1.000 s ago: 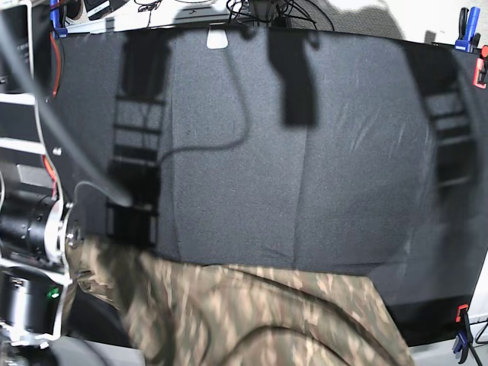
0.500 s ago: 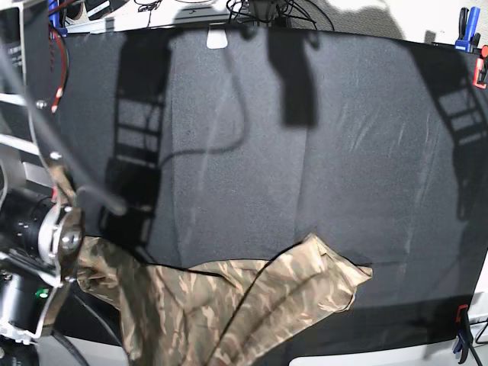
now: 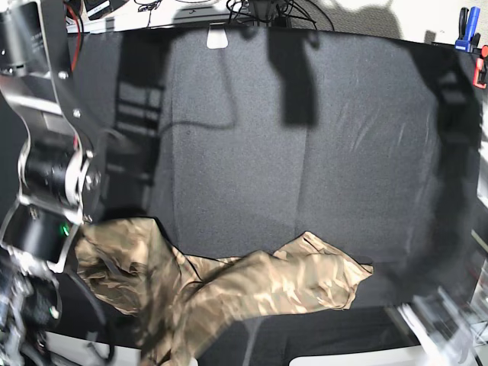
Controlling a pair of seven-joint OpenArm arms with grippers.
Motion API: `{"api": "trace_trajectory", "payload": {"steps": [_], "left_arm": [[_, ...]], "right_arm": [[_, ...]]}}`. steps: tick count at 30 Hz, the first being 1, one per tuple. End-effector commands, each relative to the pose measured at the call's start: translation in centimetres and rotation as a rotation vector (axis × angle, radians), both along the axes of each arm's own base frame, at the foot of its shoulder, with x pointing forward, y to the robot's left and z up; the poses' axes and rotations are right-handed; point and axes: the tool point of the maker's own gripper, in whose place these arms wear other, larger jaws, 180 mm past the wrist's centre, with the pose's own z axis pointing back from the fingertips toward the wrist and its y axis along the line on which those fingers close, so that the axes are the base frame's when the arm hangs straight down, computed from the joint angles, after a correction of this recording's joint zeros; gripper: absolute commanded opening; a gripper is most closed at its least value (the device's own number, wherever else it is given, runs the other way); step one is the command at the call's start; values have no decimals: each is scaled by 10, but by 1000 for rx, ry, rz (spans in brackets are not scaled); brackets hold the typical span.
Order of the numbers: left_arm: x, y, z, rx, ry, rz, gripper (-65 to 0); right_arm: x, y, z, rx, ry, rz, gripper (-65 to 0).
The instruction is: Layout the t-shirt on the table in an organized manner, then fold the t-shirt properly
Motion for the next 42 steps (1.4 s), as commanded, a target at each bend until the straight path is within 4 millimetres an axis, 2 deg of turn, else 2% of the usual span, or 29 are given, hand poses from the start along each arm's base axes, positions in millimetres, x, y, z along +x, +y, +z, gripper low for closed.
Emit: {"api": "trace_trajectory", "payload": {"steps": [1, 6, 10, 13, 17, 18, 20, 21, 24, 28, 32, 37, 42], "left_arm": [[8, -1, 22, -19, -64, -4, -650], [-22, -25, -39, -56, 50, -32, -650], [-42, -41, -72, -68, 81, -53, -650], [-48, -45, -86, -25, 77, -62, -650], [-39, -44, -82, 85, -28, -77, -650], [-35, -44, -78, 119, -76, -83, -625], [-28, -45, -68, 189, -180, -108, -501], [-25, -47, -65, 223, -215, -120, -482], [-22, -58, -62, 284, -271, -150, -484], [-15, -73, -59, 270, -302, -134, -484], [-11, -81, -84, 408, -257, -214, -484], [-10, -76, -114, 677, -243, -302, -484], [-15, -84, -124, 851, -305, -376, -484]], "right_arm": [[-2, -5, 15, -4, -47, -5, -650], [-24, -36, -37, -80, 47, -60, -650], [-49, -64, -82, -136, 131, -105, -650], [-69, -89, -113, -177, 197, -151, -650], [-93, -119, -140, -184, 264, -212, -650], [-98, -125, -144, -178, 275, -227, -650], [-107, -136, -152, -168, 294, -254, -650], [-111, -141, -156, -165, 303, -268, -650], [-122, -153, -164, -156, 324, -298, -650], [-128, -159, -169, -158, 338, -310, -650], [-128, -160, -169, -159, 338, -311, -650], [-128, -160, -169, -156, 336, -309, -650], [-128, -159, -168, -153, 335, -307, -650]]}}
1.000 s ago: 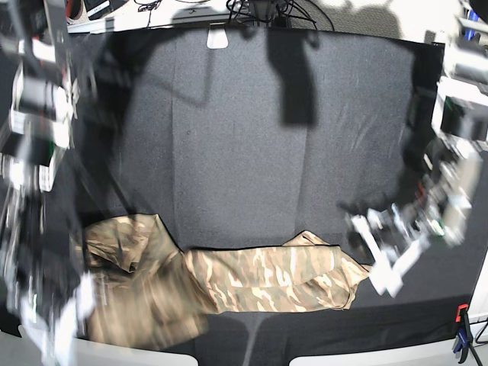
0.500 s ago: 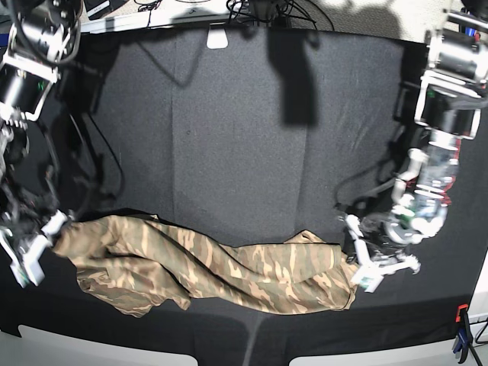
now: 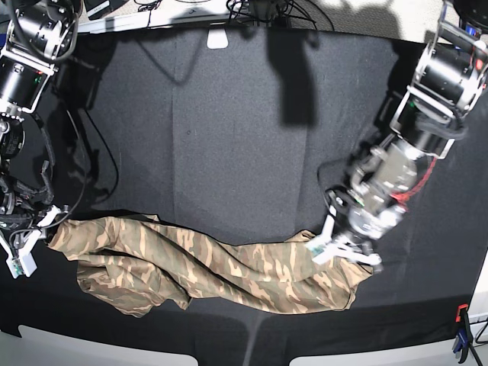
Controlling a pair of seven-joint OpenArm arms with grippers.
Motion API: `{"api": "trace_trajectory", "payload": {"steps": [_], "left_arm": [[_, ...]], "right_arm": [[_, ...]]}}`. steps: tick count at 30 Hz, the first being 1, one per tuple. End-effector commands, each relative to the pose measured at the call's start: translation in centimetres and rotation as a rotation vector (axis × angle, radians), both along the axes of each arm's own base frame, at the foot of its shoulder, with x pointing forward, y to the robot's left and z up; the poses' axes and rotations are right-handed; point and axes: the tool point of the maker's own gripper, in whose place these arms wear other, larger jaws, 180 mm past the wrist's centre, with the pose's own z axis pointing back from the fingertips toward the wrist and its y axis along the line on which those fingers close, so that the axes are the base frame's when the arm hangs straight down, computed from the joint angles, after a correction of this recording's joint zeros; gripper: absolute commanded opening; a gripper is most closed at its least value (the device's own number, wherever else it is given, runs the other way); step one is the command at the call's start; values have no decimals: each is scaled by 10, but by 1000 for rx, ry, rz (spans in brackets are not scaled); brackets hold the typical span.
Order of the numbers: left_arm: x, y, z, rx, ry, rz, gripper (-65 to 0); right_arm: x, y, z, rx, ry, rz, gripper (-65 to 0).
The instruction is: Layout the t-shirt on the table in an organized manner, then fold the t-shirt properly
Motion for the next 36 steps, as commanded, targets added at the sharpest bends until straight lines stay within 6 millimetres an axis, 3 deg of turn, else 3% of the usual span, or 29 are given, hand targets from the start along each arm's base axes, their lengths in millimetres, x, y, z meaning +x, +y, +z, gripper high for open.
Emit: {"api": "trace_trajectory", "payload": {"steps": [1, 9, 22, 28, 30, 32, 36], "left_arm": [[15, -4, 23, 16, -76, -17, -484], [20, -13, 37, 113, -229, -65, -484], [14, 8, 8, 176, -172, -73, -484], [14, -9, 13, 132, -193, -123, -485], [15, -17, 16, 116, -204, -137, -534], [19, -23, 21, 91, -208, -126, -650], [34, -15, 35, 51, -204, 7, -650]], "right_arm": [[8, -5, 24, -16, -67, 2, -650], [8, -5, 23, -15, -66, 2, -650], [8, -5, 23, -15, -66, 2, -650], [8, -5, 23, -14, -67, 2, -650], [8, -5, 23, -14, -66, 2, -650], [8, -5, 23, -15, -66, 2, -650], [9, -5, 23, -15, -67, 2, -650]]}}
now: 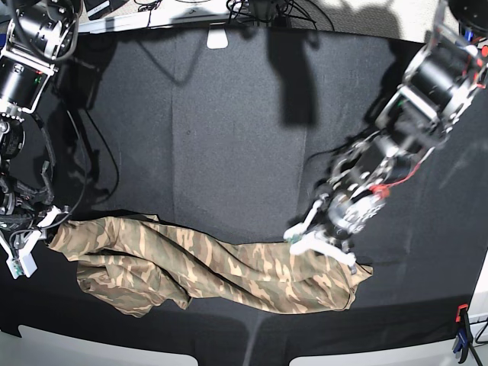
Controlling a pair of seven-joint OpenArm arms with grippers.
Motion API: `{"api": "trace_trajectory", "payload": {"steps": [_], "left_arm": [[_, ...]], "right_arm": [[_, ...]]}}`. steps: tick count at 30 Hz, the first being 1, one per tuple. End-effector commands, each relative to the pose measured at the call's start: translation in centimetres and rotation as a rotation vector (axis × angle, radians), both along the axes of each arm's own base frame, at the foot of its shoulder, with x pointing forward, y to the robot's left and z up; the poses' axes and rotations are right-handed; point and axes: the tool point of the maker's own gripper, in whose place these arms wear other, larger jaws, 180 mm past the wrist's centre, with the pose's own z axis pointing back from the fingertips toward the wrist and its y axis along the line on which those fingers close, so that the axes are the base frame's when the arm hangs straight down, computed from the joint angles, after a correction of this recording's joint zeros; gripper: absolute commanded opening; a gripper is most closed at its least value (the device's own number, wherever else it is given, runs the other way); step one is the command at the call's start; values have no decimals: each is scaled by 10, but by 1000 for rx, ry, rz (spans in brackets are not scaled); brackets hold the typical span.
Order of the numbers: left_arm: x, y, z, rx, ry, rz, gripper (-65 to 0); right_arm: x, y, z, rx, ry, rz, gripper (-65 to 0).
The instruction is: Layout the t-shirt on the table in an organized manner, then fold the t-shirt properly
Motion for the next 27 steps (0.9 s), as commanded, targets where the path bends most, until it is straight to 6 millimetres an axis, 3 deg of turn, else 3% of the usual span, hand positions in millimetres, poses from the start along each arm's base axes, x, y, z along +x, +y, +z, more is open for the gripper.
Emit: {"api": "trace_trajectory", "payload": {"steps": [1, 5, 10, 12, 17, 20, 23, 27], "left_arm": [[27, 7, 43, -11, -129, 45, -650], [42, 20, 82, -17, -255, 120, -650], [37, 19, 97, -34, -287, 113, -650], [32, 19, 92, -30, -269, 96, -650], [11, 27, 46, 39, -66, 24, -650], [2, 41, 33, 71, -37, 19, -464], [-2, 51, 28, 120, -42, 4, -458], [-7, 41, 23, 131, -38, -44, -458]], "right_arm": [[8, -5, 24, -16, -66, 2, -650], [10, -5, 25, -13, -77, 4, -650], [10, -5, 25, -13, -78, 4, -650], [10, -5, 25, -13, -78, 4, -650], [10, -5, 25, -12, -78, 4, -650], [10, -1, 26, 6, -86, 12, -650], [11, 1, 28, 23, -93, 20, -650], [11, 2, 28, 25, -94, 21, -650]]}}
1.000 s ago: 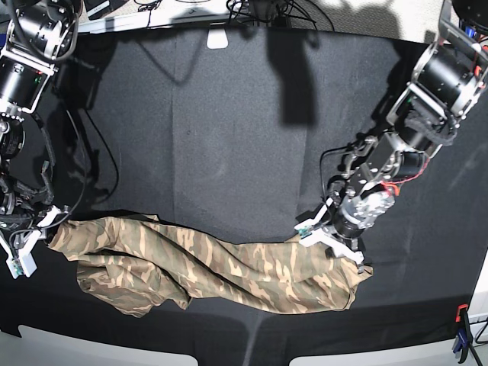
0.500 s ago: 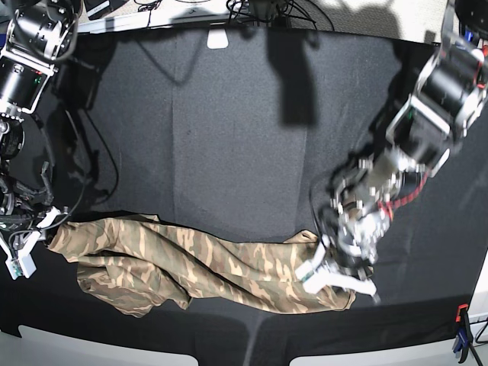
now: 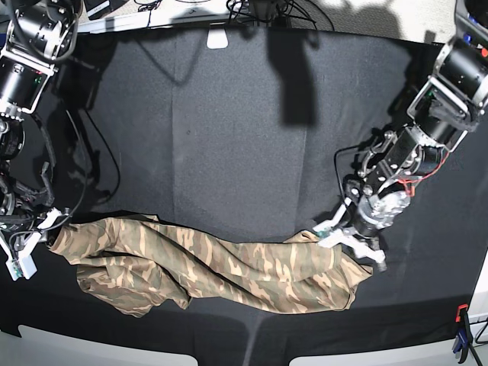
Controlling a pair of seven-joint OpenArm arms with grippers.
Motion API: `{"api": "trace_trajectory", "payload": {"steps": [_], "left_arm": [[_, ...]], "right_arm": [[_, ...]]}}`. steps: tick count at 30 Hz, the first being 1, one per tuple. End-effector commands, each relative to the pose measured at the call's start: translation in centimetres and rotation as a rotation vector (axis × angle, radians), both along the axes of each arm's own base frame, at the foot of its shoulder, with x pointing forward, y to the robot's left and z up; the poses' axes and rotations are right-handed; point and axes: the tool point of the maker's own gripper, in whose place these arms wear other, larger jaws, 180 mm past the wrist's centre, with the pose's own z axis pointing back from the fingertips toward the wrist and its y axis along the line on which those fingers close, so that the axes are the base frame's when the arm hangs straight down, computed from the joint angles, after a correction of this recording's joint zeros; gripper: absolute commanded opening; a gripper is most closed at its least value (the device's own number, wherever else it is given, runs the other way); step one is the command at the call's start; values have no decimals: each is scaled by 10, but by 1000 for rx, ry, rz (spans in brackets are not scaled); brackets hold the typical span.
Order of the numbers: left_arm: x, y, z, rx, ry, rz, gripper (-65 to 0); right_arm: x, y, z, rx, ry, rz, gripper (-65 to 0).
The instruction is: Layout the t-shirt on the table in an organized manner, then fold the t-shirt properly
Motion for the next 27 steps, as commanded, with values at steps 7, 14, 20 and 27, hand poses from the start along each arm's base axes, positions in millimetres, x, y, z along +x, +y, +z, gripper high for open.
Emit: {"api": "trace_trajectory", "payload": {"steps": [7, 14, 20, 27], "left_arm": [[-7, -48, 8, 139, -135, -256, -458], [13, -46, 37, 140, -234, -212, -458], [15, -48, 34, 161, -184, -233, -458], [10, -53, 21, 134, -60, -266, -458]], "right_arm": [[8, -4, 23, -9, -66, 4, -650], [7, -4, 22, -10, -61, 3, -650], [7, -4, 22, -9, -62, 3, -650], [7, -5, 22, -10, -62, 3, -650]]}}
